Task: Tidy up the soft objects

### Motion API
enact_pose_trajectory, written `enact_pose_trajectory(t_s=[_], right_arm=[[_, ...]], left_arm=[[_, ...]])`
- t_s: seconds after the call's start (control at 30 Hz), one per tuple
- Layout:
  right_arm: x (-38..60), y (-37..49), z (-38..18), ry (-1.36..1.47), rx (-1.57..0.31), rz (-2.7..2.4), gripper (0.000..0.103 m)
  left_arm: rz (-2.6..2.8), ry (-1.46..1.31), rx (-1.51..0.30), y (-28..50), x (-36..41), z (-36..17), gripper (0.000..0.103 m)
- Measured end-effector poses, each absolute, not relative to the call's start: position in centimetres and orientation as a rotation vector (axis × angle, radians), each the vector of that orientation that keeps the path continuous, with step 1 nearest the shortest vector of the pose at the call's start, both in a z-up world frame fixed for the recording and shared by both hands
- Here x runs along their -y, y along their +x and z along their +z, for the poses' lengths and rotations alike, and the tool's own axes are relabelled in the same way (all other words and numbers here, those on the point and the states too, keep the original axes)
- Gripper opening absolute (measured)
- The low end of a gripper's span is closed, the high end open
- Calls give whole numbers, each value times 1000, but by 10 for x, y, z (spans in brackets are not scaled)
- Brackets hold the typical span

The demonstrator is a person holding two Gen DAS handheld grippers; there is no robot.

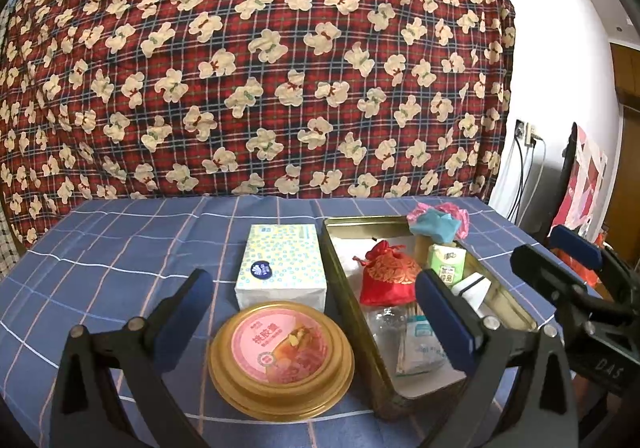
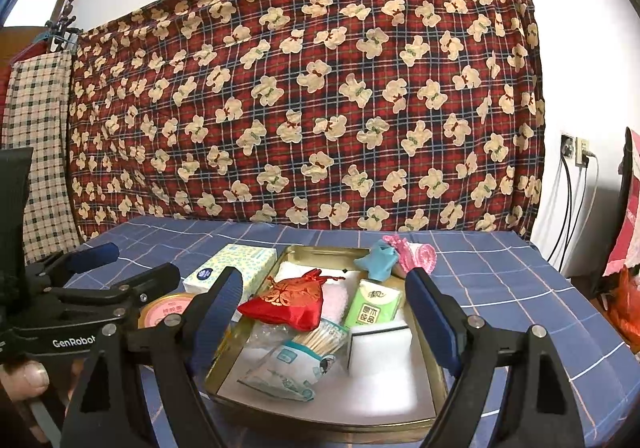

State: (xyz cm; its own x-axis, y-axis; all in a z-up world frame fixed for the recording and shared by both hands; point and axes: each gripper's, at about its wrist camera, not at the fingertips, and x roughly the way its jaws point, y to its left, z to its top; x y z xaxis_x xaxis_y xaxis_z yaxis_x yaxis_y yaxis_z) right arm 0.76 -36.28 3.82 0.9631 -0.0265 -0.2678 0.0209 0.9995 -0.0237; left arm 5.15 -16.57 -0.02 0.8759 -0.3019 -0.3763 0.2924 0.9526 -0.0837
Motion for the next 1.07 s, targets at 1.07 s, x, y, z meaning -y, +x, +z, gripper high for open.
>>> enact_pose_trajectory(t_s=[1.07], right_arm=[[358,8,34,-18,-277,-24,85]], left_arm=[[-319,-22,-385,46,165,-3,102]])
